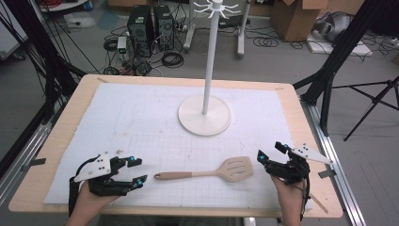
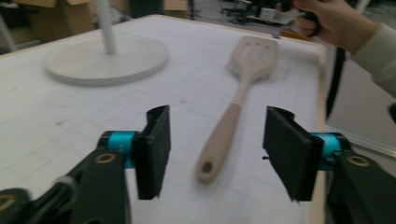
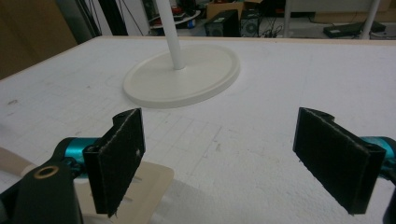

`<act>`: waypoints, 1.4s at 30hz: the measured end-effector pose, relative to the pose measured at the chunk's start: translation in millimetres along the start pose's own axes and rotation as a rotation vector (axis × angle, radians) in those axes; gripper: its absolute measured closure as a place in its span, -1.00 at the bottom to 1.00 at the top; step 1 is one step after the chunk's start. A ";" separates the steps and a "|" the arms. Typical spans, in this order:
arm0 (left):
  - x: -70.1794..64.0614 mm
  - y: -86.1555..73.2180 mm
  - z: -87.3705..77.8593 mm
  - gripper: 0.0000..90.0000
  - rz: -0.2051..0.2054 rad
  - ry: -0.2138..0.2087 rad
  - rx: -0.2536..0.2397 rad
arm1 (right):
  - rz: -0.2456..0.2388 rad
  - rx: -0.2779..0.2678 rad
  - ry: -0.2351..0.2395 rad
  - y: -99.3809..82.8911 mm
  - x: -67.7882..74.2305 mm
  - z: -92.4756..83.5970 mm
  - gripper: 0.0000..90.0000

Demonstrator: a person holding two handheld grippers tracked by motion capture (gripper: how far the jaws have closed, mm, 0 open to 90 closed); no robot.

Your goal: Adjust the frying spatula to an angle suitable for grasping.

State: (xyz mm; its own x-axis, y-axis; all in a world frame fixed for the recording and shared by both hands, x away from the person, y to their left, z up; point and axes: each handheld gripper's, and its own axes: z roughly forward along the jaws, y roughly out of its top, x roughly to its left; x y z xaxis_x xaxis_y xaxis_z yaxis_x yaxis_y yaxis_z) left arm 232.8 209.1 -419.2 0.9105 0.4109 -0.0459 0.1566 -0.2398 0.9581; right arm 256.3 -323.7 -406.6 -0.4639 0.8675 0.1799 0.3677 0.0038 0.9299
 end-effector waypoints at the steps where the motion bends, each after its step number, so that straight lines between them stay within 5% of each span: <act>1: -1.8 0.2 3.5 0.11 0.004 -0.013 0.015 | 0.002 0.000 -0.001 0.0 -0.1 -0.3 -0.66; 2: -4.5 -0.7 10.5 0.25 0.015 -0.045 0.053 | 0.002 -0.003 -0.005 0.1 -0.2 -0.6 -0.66; 11: -6.4 -8.7 31.5 0.93 0.013 -0.093 0.198 | -0.005 -0.005 -0.012 0.1 -0.6 -2.1 -0.66; 14: -6.2 -9.6 39.5 0.98 0.029 -0.082 0.266 | -0.004 -0.008 -0.015 0.5 -0.7 -2.9 -0.66; 20: -1.0 -9.6 46.6 0.99 0.041 -0.050 0.326 | -0.009 -0.013 -0.013 0.9 -0.7 -2.8 -0.66; 28: 8.1 -3.0 51.8 0.99 0.061 -0.005 0.343 | -0.014 -0.015 -0.013 1.7 -0.5 -2.7 -0.66; 31: 5.9 -1.6 55.6 1.00 0.063 -0.048 0.361 | -0.015 -0.016 -0.012 1.8 -0.5 -2.9 -0.66; 36: 3.7 -5.9 63.4 1.00 0.074 -0.056 0.407 | -0.005 -0.024 -0.016 2.5 -1.7 -5.8 -0.66; 42: 7.7 -2.3 67.1 0.99 0.106 -0.009 0.426 | -0.003 -0.027 -0.020 2.7 -2.1 -6.9 -0.66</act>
State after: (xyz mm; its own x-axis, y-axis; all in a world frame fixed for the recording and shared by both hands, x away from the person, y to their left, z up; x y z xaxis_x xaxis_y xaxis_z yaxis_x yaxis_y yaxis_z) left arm 265.2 153.8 -440.7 0.9331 0.3572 0.0416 0.2046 -0.6224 0.7555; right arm 252.7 -329.0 -402.2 -0.4486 0.8773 0.1708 0.3443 -0.0067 0.9388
